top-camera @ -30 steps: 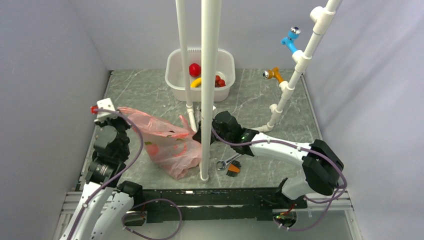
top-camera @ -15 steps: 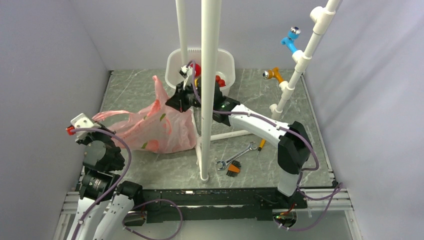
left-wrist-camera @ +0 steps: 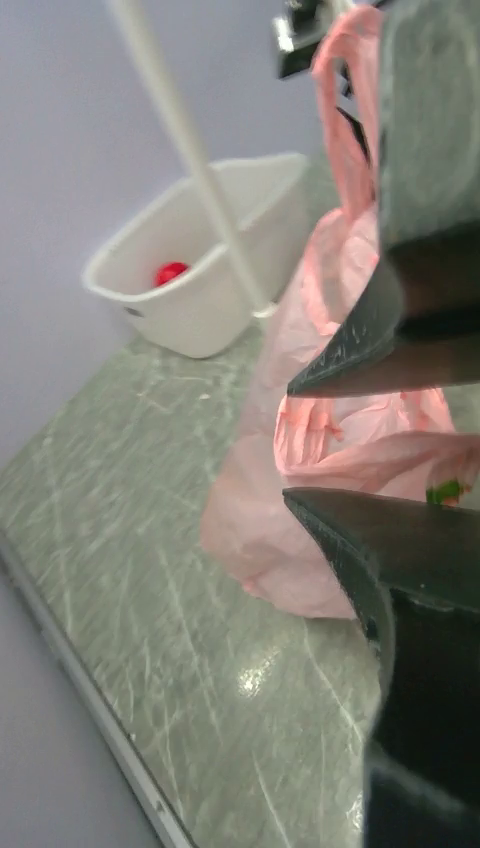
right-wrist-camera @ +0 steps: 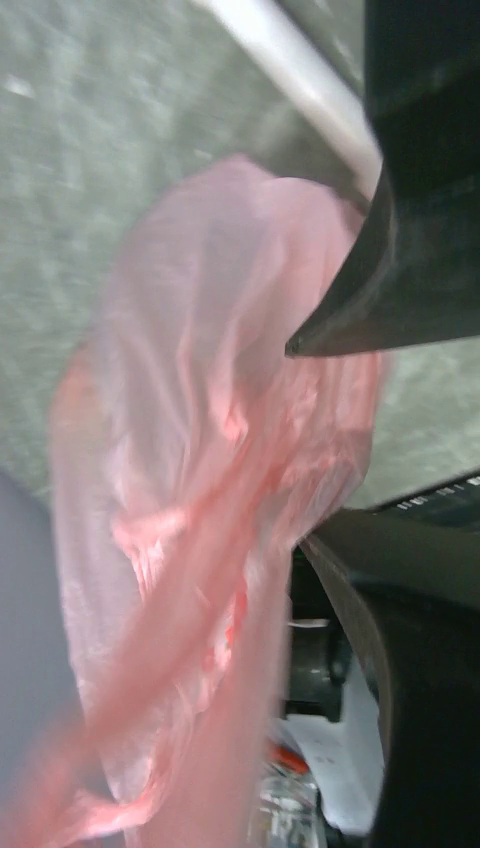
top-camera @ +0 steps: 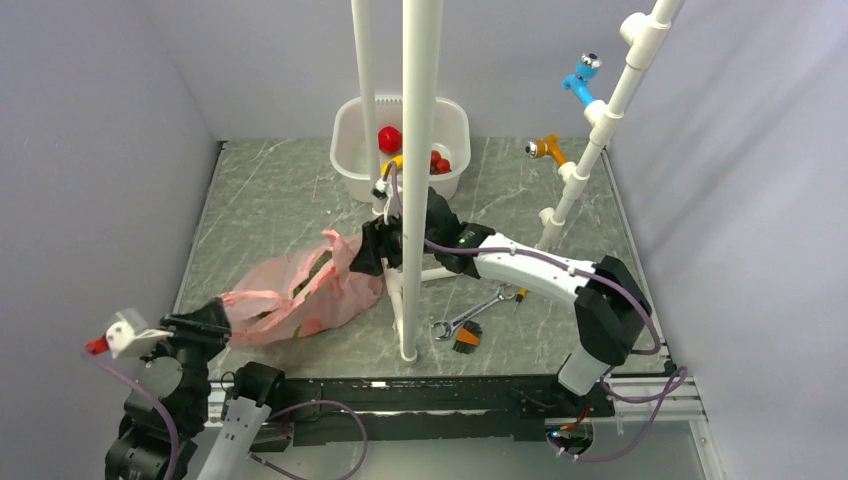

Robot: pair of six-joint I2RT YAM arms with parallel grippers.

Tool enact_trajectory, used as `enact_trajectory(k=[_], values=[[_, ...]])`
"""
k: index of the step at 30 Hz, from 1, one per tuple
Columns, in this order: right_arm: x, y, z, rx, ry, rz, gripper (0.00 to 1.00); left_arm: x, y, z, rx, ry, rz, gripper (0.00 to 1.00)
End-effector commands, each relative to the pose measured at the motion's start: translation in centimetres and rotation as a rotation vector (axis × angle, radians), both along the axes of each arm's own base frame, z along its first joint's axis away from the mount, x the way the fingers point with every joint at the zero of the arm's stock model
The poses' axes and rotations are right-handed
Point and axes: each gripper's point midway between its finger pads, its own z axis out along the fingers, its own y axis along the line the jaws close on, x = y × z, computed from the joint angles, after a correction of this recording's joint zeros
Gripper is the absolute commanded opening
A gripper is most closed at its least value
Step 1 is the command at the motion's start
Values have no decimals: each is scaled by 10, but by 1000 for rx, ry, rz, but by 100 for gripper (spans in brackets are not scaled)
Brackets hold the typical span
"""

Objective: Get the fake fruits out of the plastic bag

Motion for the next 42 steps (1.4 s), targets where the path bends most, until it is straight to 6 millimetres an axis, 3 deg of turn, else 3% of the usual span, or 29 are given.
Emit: enact_trajectory(k=[1,3,5,6,14,20,25,27,32,35,42], values=[[-27,-17,34,27,-27,33,74,-16,-63,-9,-118,-47,-370,58],[-27,-23,37,17,-47,16,82,-22,-68,-5,-87,-12,-414,83],[-25,-26,45,24,-59,0,87,-24,-71,1,-25,77,-449,97],[-25,-26,47,27,-57,-1,89,-26,-74,5,14,113,-485,99],[-16,-26,69,0,-21,-74,95,-27,-93,39,316,302,-735,99],[-26,-16,97,94,-86,-12,97,-13,-99,14,414,515,-842,99],[-48,-4,122,212,-216,157,99,-12,-109,5,417,494,-899,99],[-57,1,129,255,-265,221,99,-13,-102,-1,405,506,-853,99],[-73,22,127,265,-308,331,99,-16,-98,9,376,394,-788,99],[-83,34,124,295,-315,385,99,-13,-99,10,361,349,-776,93],[-94,58,117,287,-328,347,98,-6,-106,-17,332,447,-810,73]])
